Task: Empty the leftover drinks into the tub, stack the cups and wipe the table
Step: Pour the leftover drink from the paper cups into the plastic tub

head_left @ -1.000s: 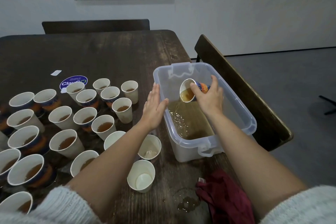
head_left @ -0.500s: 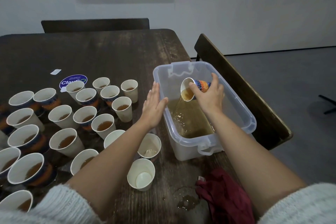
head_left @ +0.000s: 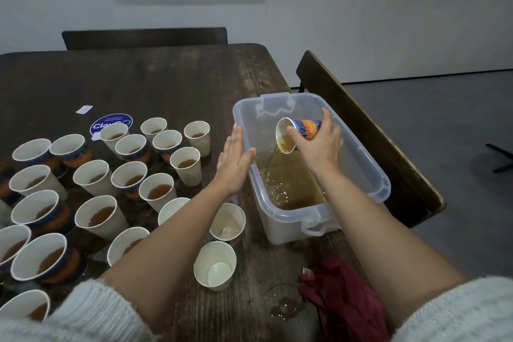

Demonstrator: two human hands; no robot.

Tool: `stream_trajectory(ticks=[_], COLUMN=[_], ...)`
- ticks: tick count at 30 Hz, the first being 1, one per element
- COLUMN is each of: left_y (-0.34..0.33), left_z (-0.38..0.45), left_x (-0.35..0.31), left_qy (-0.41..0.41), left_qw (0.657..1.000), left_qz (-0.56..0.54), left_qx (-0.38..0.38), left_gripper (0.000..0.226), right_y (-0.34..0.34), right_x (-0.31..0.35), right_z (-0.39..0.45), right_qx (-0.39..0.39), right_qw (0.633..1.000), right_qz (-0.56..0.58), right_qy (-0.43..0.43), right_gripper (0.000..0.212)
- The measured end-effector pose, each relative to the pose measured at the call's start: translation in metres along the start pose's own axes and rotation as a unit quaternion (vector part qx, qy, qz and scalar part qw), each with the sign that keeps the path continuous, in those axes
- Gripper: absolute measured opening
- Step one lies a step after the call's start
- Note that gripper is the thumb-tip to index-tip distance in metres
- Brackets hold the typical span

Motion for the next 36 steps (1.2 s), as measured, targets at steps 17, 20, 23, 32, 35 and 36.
stream_trajectory(ticks=[17,20,23,32,35,36], left_y=[0.000,-0.001,-0.001,0.000,0.000,0.000], left_z=[0.001,0.001,0.001,0.000,0.000,0.000], left_x=[0.001,0.001,0.001,0.000,-0.001,-0.001], left_qy=[-0.001,-0.001,-0.003,0.000,0.000,0.000], left_qw=[1.000,1.000,1.000,1.000,1.000,1.000], left_qz=[0.003,0.005,0.003,-0.004,-0.006,-0.005], left_qx=[-0.002,-0.002,-0.002,-0.004,-0.003,-0.002], left_gripper=[0.075,0.074,0.073,0.075,0.075,0.074], right_y=[0.000,-0.001,0.000,0.000,0.000,0.000], right_x=[0.008,0.009,0.010,0.015,0.017,0.017], right_z=[-0.002,-0.002,-0.002,-0.005,-0.006,-0.006], right_qx=[0.011,0.014,0.019,0.023,0.021,0.023], right_qw=[0.998,0.997,0.996,0.990,0.987,0.986], right_qz=[-0.041,-0.051,-0.067,-0.103,-0.122,-0.125], right_qy=[0.050,0.058,0.063,0.092,0.107,0.109], right_gripper=[0.094,0.095,0.095,0.094,0.092,0.091])
Point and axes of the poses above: each hand's wrist, its own z-axis towards the middle knuckle, its own y-axis out of the back of the hand, x = y × z, the point moved 5 cm from there along z, towards the middle knuckle, and after that the axes turned 8 degrees about y, right-handed, at the moved point
